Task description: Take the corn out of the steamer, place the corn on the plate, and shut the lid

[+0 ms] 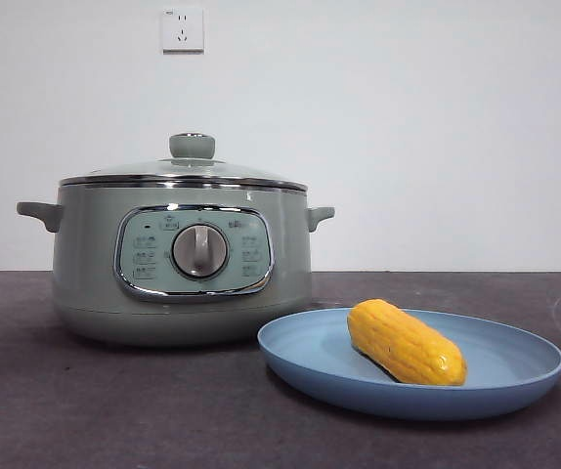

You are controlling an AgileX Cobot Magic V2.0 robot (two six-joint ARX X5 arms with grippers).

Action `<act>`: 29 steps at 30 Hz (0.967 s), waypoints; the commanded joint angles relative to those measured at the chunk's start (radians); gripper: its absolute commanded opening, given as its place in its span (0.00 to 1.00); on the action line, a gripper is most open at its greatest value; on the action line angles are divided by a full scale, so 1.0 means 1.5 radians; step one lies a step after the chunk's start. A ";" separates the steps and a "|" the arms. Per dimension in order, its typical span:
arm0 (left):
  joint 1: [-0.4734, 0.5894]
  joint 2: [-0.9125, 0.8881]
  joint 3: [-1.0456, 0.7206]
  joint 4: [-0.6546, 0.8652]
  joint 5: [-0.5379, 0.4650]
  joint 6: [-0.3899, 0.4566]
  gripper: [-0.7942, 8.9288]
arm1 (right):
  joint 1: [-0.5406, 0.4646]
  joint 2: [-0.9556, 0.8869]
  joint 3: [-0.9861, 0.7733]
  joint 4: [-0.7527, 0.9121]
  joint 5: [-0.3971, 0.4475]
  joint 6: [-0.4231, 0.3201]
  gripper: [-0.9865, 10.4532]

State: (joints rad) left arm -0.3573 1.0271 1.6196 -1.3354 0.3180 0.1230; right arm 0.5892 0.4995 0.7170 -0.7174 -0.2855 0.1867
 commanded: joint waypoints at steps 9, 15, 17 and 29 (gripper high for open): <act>-0.001 0.000 0.001 -0.028 0.001 0.000 0.08 | 0.002 -0.002 -0.005 0.001 0.004 -0.003 0.09; -0.001 0.000 0.001 -0.024 -0.001 0.000 0.08 | 0.002 -0.002 -0.005 0.001 0.004 -0.003 0.09; -0.001 0.000 0.001 -0.010 -0.003 0.001 0.08 | 0.002 -0.002 -0.005 0.001 0.004 -0.003 0.09; 0.092 -0.059 -0.038 0.338 0.024 0.078 0.08 | 0.002 -0.002 -0.005 0.001 0.003 -0.003 0.09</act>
State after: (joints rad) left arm -0.2352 0.9565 1.5768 -0.8837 0.3363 0.2115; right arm 0.5896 0.4995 0.7170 -0.7181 -0.2810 0.1867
